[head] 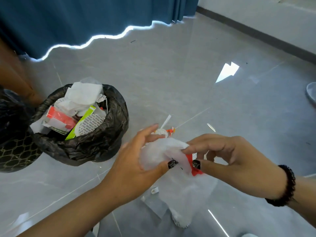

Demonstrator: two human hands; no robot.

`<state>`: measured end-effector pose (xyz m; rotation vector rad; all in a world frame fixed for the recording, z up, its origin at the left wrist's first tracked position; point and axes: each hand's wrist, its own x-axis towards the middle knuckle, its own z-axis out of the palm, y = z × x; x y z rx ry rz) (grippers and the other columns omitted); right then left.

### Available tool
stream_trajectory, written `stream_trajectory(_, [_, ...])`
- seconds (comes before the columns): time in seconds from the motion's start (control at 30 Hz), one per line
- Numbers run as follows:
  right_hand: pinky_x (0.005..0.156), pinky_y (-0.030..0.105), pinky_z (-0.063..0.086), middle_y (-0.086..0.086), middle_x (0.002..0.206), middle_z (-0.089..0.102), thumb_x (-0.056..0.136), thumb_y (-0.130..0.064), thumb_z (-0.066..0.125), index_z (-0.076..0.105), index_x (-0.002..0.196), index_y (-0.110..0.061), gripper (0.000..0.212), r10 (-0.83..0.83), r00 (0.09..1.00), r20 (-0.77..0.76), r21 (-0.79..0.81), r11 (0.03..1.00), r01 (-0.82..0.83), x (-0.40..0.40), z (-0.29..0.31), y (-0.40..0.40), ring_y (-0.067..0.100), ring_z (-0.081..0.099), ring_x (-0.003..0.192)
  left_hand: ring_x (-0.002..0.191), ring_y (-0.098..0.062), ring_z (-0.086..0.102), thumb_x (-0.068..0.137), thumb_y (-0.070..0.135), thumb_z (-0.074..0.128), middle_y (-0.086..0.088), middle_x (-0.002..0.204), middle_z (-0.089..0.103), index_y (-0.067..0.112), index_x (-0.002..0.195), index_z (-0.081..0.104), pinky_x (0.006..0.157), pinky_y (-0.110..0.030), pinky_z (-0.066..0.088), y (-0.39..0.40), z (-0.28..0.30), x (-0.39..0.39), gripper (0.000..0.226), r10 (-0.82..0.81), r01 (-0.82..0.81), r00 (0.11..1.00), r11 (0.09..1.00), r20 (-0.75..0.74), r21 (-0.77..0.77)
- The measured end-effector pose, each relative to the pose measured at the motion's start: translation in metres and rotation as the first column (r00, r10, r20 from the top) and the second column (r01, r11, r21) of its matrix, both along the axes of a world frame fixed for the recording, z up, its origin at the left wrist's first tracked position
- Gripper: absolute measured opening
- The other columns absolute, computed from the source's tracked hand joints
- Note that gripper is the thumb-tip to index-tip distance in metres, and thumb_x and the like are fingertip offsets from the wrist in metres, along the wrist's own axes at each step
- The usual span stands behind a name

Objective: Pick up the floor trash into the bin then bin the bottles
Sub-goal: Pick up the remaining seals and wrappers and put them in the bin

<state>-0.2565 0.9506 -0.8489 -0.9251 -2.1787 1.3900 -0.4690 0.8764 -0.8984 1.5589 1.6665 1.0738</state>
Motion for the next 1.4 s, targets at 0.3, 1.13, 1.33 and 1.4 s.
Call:
stream_trajectory(0.3, [0.079,0.039,0.056,0.0,0.102,0.067,0.054,-0.037,0.081,0.06,0.104,-0.019,0.057,-0.303,0.907,0.292,-0.48,0.774,0.413,0.003,-0.029,0.007,0.02,0.068,0.083,0.083,-0.024,0.066,0.064,0.018,0.081,-0.014,0.094,0.073,0.014,0.092,0.073,0.078,-0.037,0.053,-0.004,-0.011,0.0,0.029,0.388,-0.24,0.62,0.921,0.682,-0.306])
stream_trajectory(1.13, [0.064,0.005,0.043,-0.02,0.087,0.06,0.076,-0.025,0.062,0.066,0.11,-0.022,0.034,-0.064,0.996,0.064,0.329,0.944,0.04,-0.031,-0.055,-0.023,-0.001,0.057,0.076,0.095,-0.026,0.068,0.076,0.041,0.058,-0.02,0.108,0.071,0.008,0.107,0.07,0.086,-0.04,0.055,-0.008,-0.02,0.017,0.047,0.357,0.094,0.526,0.878,0.772,-0.469])
stream_trajectory(1.33, [0.067,0.019,0.051,-0.014,0.092,0.069,0.073,-0.002,0.055,0.067,0.104,-0.026,0.041,-0.107,0.988,-0.107,0.102,0.988,0.118,-0.029,-0.052,-0.021,0.01,0.063,0.078,0.094,-0.025,0.071,0.085,0.016,0.061,-0.009,0.102,0.074,0.017,0.106,0.069,0.082,-0.035,0.059,-0.007,-0.022,0.015,0.023,0.353,-0.054,0.617,0.91,0.703,-0.41])
stream_trajectory(1.4, [0.064,0.02,0.05,-0.011,0.09,0.069,0.072,0.0,0.057,0.066,0.101,-0.023,0.038,-0.218,0.96,-0.175,0.147,0.959,0.244,-0.026,-0.049,-0.013,0.012,0.061,0.074,0.093,-0.02,0.072,0.089,0.008,0.058,-0.004,0.101,0.075,0.02,0.106,0.069,0.081,-0.032,0.059,-0.006,-0.024,0.013,0.023,0.351,-0.089,0.65,0.916,0.674,-0.391])
